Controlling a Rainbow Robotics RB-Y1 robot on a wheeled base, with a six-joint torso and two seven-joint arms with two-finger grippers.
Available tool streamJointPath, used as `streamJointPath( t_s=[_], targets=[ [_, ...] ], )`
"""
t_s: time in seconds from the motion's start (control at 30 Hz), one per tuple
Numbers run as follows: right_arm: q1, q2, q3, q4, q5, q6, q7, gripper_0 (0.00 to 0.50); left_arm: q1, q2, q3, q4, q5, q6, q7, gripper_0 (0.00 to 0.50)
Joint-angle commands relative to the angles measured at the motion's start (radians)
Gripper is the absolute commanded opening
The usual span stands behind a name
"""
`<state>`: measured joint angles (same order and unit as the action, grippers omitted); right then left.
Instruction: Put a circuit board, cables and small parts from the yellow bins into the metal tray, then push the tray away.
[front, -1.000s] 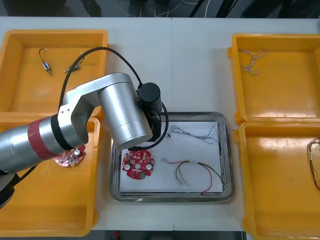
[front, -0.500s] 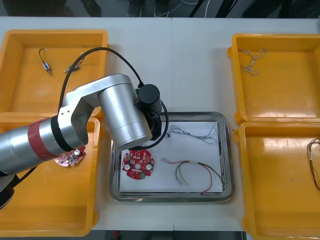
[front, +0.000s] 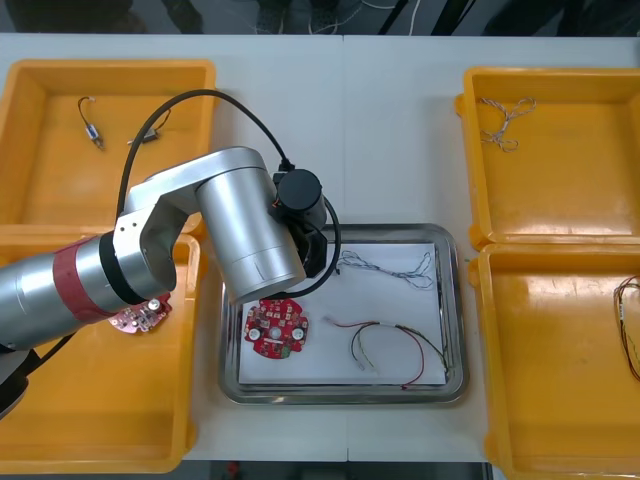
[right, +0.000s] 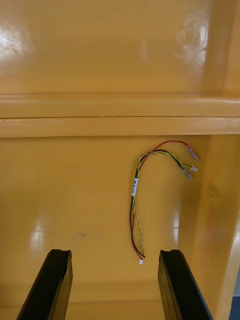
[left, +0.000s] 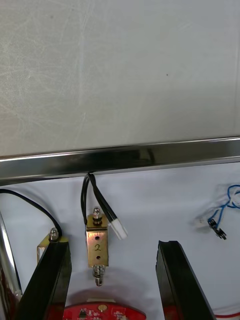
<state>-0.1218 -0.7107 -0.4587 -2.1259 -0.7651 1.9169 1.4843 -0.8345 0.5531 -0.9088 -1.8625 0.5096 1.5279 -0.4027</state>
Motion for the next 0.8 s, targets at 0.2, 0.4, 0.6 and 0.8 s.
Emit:
streamJointPath(
  t_s=[0.2,0.4,0.6,0.8],
  targets=[
    [0.016,0.011,-0.011,-0.031,0.003,0.003,-0.045,0.5,-0.001,0.074,0.157,-0.158,0.121,0.126,0.085,0.5],
    [0.014,0.01,-0.011,-0.035,0.003,0.003,-0.05,0.5,0.0,0.153,0.228,-0.222,0.205,0.187,0.081,0.5],
    [0.016,0.01,-0.011,-0.04,0.001,0.003,-0.055,0.5,0.0,0.254,0.344,-0.247,0.348,0.23,0.056,0.5],
    [0.016,0.01,-0.011,-0.045,-0.003,0.003,-0.061,0.5,0.029,0.335,0.447,-0.247,0.452,0.253,-0.002,0.5]
  ],
)
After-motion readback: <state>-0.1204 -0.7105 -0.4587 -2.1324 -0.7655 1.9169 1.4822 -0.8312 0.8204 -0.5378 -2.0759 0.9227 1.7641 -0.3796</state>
